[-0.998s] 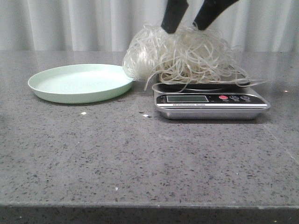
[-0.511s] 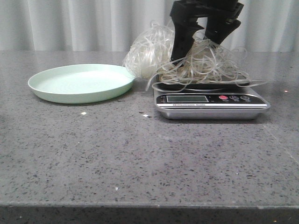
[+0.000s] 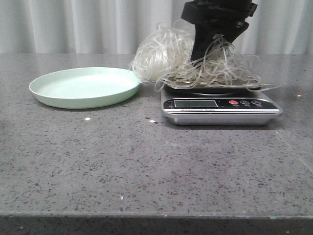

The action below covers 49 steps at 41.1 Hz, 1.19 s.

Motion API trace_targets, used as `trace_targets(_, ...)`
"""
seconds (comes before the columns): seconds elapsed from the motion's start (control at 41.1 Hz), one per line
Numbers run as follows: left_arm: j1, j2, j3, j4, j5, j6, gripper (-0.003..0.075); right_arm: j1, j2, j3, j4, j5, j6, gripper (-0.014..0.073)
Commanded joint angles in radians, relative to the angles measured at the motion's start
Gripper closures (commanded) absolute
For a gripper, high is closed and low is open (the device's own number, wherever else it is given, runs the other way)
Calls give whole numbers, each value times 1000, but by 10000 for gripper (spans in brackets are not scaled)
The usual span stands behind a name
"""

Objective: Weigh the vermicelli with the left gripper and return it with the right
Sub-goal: 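Grasp the vermicelli on the scale with the right gripper and lift, then carry the vermicelli over the plate and lower it with the right gripper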

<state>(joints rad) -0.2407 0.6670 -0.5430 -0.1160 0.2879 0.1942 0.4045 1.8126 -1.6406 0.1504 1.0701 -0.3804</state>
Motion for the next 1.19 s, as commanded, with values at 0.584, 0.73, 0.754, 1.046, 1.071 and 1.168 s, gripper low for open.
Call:
trace_targets(0.584,-1,-3,-28,-7,-86,-8,583,-1,-118,-324,0,65,-4,435)
trace_targets(0.73,-1,-3,-28,-7,-88,-8,583,-1,-119,-423,16,94,-4,435)
trace_targets(0.754,-1,-3,-28,-7,-88,-8,583,-1,-119,-441,27,95,-4,435)
trace_targets(1.046,-1,-3,-28,-7,-110,-8,583,48,-112,-508,231,43,-9,435)
trace_targets(1.071,-1,-3,-28,-7,-114,-8,583,59,-107,-508,230,37,-15,435)
trace_targets(1.168,-1,-3,-28,-7,-133,-8,583,114,-76,-508,230,9,-48,435)
